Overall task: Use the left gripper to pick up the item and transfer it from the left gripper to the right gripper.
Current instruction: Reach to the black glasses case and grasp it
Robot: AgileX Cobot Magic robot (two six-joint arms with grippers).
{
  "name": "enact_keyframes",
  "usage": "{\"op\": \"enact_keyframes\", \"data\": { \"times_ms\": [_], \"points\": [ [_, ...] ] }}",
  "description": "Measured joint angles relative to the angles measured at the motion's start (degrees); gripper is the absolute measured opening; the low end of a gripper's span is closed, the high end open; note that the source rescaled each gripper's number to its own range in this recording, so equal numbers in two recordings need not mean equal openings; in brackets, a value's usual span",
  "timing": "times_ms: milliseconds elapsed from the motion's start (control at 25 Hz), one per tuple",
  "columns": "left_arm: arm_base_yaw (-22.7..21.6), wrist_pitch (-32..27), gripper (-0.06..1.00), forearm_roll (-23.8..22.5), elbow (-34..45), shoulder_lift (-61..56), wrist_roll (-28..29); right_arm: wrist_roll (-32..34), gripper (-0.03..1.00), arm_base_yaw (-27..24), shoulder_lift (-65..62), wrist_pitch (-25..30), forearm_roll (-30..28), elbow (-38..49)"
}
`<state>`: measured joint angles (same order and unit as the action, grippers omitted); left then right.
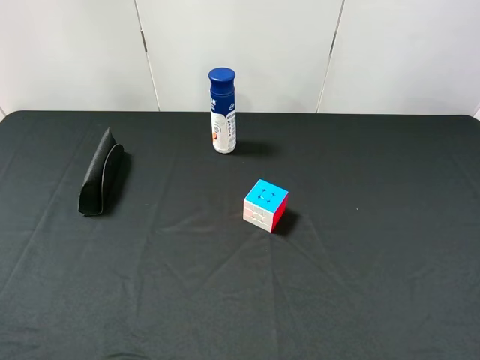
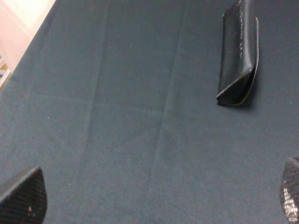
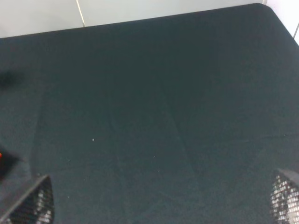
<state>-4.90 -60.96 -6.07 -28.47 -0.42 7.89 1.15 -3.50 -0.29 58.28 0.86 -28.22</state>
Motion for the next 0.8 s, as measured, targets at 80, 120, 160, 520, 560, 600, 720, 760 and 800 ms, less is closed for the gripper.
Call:
{"op": "enact_keyframes", "data": {
  "times_ms": [80, 120, 160, 520, 560, 600, 720, 760, 800],
  "points": [
    [0.0, 0.0, 1.0, 0.0, 0.0, 0.0, 0.0, 0.0, 1.0, 0.0, 0.0, 0.0, 0.0, 0.0],
    [0.0, 0.0, 1.0, 0.0, 0.0, 0.0, 0.0, 0.0, 1.0, 0.0, 0.0, 0.0, 0.0, 0.0],
    [0.0, 0.0, 1.0, 0.0, 0.0, 0.0, 0.0, 0.0, 1.0, 0.0, 0.0, 0.0, 0.0, 0.0],
    [0.0, 0.0, 1.0, 0.0, 0.0, 0.0, 0.0, 0.0, 1.0, 0.0, 0.0, 0.0, 0.0, 0.0],
    [0.0, 0.0, 1.0, 0.0, 0.0, 0.0, 0.0, 0.0, 1.0, 0.0, 0.0, 0.0, 0.0, 0.0],
    [0.0, 0.0, 1.0, 0.0, 0.0, 0.0, 0.0, 0.0, 1.0, 0.0, 0.0, 0.0, 0.0, 0.0],
    [0.0, 0.0, 1.0, 0.0, 0.0, 0.0, 0.0, 0.0, 1.0, 0.0, 0.0, 0.0, 0.0, 0.0],
    [0.0, 0.0, 1.0, 0.0, 0.0, 0.0, 0.0, 0.0, 1.0, 0.0, 0.0, 0.0, 0.0, 0.0],
    [0.0, 0.0, 1.0, 0.0, 0.0, 0.0, 0.0, 0.0, 1.0, 0.0, 0.0, 0.0, 0.0, 0.0]
  ]
}}
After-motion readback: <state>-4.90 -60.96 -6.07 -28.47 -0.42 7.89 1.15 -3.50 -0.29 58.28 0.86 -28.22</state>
